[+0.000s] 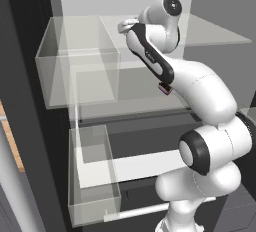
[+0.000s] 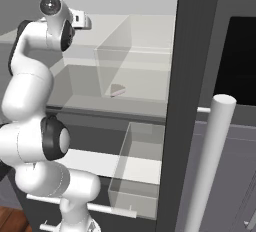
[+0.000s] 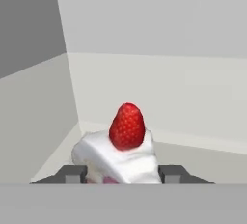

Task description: Take the cakes from the fridge and place them on the empty tray on the dining counter.

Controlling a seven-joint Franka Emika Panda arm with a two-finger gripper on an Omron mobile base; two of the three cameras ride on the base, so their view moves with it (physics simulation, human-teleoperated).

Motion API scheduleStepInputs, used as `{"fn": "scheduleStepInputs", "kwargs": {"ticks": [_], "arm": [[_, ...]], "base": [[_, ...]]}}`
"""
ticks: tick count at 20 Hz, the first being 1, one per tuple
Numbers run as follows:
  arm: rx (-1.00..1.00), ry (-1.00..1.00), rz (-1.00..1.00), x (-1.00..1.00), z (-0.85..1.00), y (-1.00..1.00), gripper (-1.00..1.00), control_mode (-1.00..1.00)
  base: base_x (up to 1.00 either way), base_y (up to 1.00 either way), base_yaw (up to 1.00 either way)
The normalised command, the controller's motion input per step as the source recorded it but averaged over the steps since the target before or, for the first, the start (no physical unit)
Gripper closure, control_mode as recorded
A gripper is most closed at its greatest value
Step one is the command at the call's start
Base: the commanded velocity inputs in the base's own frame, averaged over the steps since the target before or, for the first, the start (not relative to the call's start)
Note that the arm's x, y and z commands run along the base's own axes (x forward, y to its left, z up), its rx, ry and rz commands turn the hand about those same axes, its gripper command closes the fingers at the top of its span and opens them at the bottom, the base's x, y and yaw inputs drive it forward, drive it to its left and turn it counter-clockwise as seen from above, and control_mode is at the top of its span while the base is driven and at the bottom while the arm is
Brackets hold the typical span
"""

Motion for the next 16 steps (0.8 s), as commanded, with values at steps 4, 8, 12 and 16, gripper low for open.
{"fn": "scheduleStepInputs", "kwargs": {"ticks": [4,8,12,16], "arm": [[0.00,0.01,0.00,-0.06,-0.09,0.03,1.00,-1.00],[0.00,-0.24,0.00,-0.67,0.08,-0.01,1.00,-1.00],[0.00,-0.34,0.00,-1.00,0.17,-0.13,1.00,-1.00],[0.00,-0.20,0.00,-1.00,0.35,-0.28,1.00,-1.00]], "base": [[0.00,0.00,0.00],[0.00,0.00,0.00],[0.00,0.00,0.00],[0.00,0.00,0.00]]}}
